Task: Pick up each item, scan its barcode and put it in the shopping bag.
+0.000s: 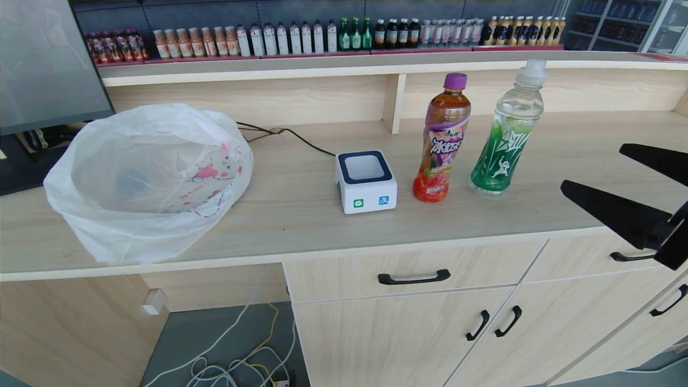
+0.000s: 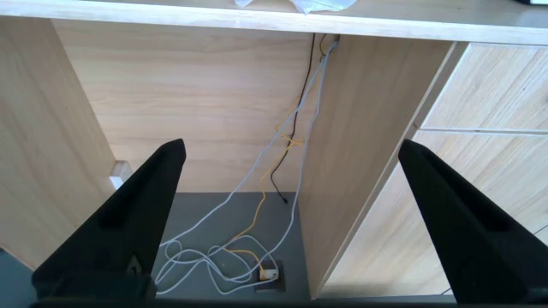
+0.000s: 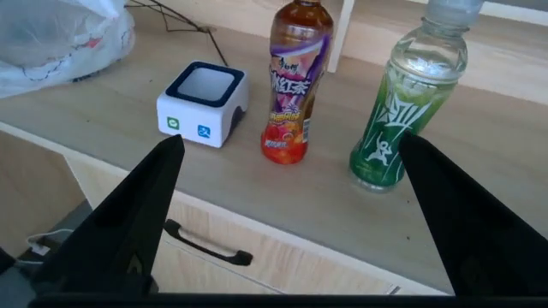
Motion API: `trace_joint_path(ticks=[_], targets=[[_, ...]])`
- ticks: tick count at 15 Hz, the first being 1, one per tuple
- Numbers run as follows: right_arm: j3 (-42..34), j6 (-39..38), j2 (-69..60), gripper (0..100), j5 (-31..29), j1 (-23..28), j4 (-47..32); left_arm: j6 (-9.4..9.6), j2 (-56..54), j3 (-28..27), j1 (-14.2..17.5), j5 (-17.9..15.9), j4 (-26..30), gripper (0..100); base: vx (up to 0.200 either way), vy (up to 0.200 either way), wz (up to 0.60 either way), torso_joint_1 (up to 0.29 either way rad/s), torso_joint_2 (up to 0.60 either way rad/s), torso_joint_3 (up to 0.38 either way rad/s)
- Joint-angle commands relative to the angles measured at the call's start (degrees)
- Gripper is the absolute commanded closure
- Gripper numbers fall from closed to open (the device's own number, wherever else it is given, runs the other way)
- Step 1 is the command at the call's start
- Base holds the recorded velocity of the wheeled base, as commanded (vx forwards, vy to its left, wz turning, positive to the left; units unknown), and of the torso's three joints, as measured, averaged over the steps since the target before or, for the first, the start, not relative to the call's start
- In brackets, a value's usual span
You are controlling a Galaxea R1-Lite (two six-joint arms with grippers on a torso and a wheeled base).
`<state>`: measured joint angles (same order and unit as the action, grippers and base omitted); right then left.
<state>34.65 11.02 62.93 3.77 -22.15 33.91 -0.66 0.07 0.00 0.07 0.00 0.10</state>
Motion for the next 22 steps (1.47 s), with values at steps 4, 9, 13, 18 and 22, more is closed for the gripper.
trace_joint_path(ticks=[4, 9, 13, 18, 22], targets=[[1.21, -3.73, 20.13, 0, -10.89, -5.10, 19.00, -0.04, 0.01, 0.00, 0.01, 0.00, -0.01, 0, 0.000, 0.000, 0.00, 0.000, 0.00, 0.000], [3.15, -3.81, 27.25, 0, -14.49, -5.10, 25.68, -0.04, 0.01, 0.00, 0.01, 0.00, -0.01, 0, 0.000, 0.000, 0.00, 0.000, 0.00, 0.000], [8.60, -3.73, 33.49, 0, -15.46, -5.10, 28.49, -0.04, 0.01, 0.00, 0.01, 0.00, -0.01, 0, 0.000, 0.000, 0.00, 0.000, 0.00, 0.000], [10.71, -3.64, 39.38, 0, -15.81, -5.36, 35.52, -0.04, 0.01, 0.00, 0.01, 0.00, -0.01, 0, 0.000, 0.000, 0.00, 0.000, 0.00, 0.000], [14.40, -3.90, 42.01, 0, -19.32, -5.36, 35.61, -0.04, 0.01, 0.00, 0.01, 0.00, -0.01, 0, 0.000, 0.000, 0.00, 0.000, 0.00, 0.000]])
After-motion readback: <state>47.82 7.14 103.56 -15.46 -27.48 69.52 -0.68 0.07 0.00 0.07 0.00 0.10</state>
